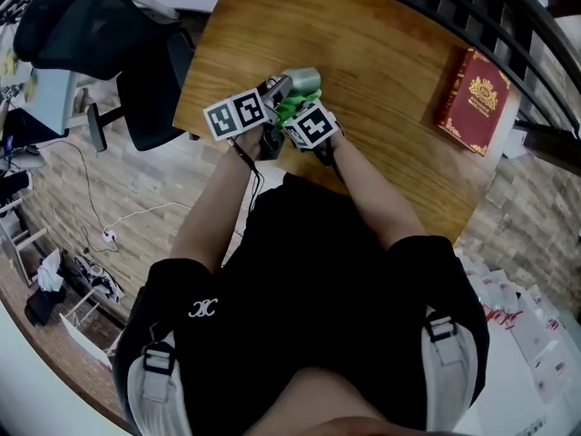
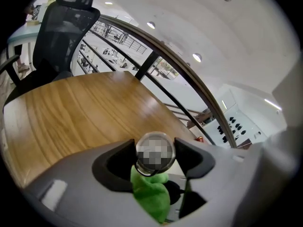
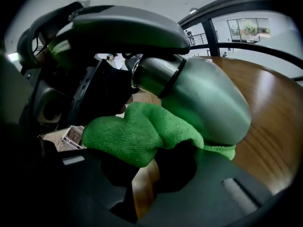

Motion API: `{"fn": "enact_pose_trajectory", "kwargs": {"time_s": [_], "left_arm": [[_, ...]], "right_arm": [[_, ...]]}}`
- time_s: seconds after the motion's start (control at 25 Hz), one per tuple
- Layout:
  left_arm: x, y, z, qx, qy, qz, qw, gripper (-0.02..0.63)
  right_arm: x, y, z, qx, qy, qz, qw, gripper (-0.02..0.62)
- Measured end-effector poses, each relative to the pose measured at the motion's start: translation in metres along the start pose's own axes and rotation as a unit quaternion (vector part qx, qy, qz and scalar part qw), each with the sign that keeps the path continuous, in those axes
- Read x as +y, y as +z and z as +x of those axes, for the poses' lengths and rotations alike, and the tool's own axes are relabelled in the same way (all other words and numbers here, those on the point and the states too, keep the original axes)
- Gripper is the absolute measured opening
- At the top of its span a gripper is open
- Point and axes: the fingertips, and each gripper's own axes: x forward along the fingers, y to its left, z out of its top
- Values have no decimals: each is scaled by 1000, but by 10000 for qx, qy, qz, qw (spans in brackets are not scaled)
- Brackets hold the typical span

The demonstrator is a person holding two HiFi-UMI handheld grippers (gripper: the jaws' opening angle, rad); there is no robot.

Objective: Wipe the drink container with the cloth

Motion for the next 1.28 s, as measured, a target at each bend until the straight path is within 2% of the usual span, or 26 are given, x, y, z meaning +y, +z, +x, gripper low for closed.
{"fn": "enact_pose_trajectory", "kwargs": {"time_s": [0.16, 0.36, 0.6, 0.76, 0.88, 1.08, 1.16, 1.28], "left_arm": [[2, -2, -2, 67, -24, -79, 9999, 314], [5, -4, -3, 95, -85, -105, 9999, 314], [0, -6, 1, 244, -85, 274, 9993, 314], [-5, -6, 4, 307, -46, 576, 9979, 314], [-5, -5, 5, 335, 12, 718, 9969, 314], [-6, 1, 7, 296, 120, 978, 9947, 314], [-10, 2, 9, 313, 186, 1311, 9907, 314], [-23, 1, 11, 355, 265, 2030, 9782, 314]], "right_arm": [[-2, 6, 11, -257, 12, 243, 9994, 55], [-1, 6, 7, -581, 227, 607, 9962, 54], [1, 7, -24, -686, 333, 446, 9961, 54], [-2, 12, -51, -913, 235, 421, 9947, 54], [-14, 18, -71, -1150, -16, 485, 9922, 55], [-55, 31, -107, -1664, -947, 650, 9793, 54], [-67, 39, -124, -1899, -1315, 544, 9714, 54], [-74, 49, -154, -2256, -1732, 308, 9582, 54]]}}
